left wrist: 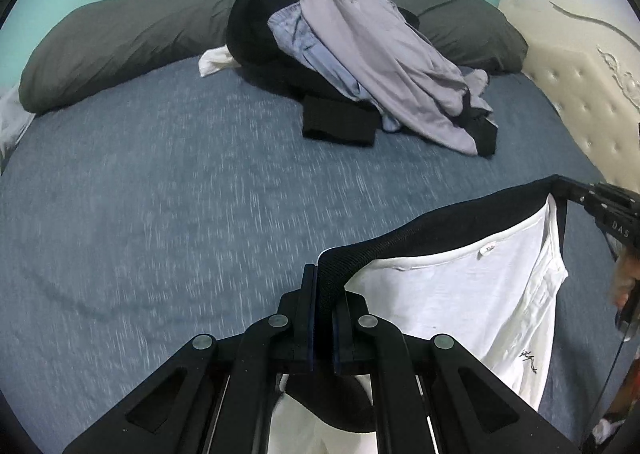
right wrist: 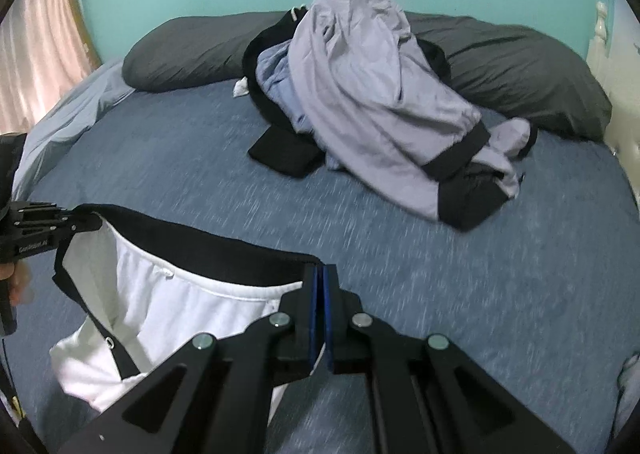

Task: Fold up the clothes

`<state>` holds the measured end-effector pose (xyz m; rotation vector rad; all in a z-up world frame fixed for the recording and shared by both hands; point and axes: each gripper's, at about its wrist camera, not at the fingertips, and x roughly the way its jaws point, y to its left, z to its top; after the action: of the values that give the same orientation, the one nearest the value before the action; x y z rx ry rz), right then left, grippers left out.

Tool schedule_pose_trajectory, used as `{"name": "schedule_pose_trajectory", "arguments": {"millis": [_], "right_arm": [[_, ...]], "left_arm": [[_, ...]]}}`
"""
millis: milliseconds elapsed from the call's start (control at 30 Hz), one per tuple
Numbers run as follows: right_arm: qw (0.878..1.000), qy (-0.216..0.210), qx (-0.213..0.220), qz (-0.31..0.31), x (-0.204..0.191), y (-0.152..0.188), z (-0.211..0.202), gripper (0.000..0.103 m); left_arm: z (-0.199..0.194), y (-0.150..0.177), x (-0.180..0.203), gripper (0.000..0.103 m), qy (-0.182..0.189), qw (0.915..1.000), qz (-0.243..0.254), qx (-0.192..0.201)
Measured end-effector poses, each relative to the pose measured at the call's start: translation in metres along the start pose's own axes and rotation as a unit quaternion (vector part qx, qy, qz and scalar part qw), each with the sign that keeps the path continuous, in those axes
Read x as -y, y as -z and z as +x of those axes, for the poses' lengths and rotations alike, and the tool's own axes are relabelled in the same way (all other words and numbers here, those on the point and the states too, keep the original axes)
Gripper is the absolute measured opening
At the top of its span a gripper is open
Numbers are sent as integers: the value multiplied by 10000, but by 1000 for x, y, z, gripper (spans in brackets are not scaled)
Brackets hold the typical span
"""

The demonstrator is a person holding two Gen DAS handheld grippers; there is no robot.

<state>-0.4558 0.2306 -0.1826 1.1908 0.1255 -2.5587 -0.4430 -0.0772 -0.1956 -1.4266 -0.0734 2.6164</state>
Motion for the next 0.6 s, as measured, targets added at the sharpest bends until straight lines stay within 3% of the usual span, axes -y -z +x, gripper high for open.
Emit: {"name": "schedule_pose_trajectory", "arguments": {"millis": [333, 600], "right_arm": [[9993, 342, 150, 35, 21, -70, 36, 2], [9989, 399, -39, 228, 38, -79, 83, 2]], "left_arm": [[40, -61, -3, 5, -83, 9999, -120, 23], [89, -86, -15, 5, -47, 9989, -462, -102]]}}
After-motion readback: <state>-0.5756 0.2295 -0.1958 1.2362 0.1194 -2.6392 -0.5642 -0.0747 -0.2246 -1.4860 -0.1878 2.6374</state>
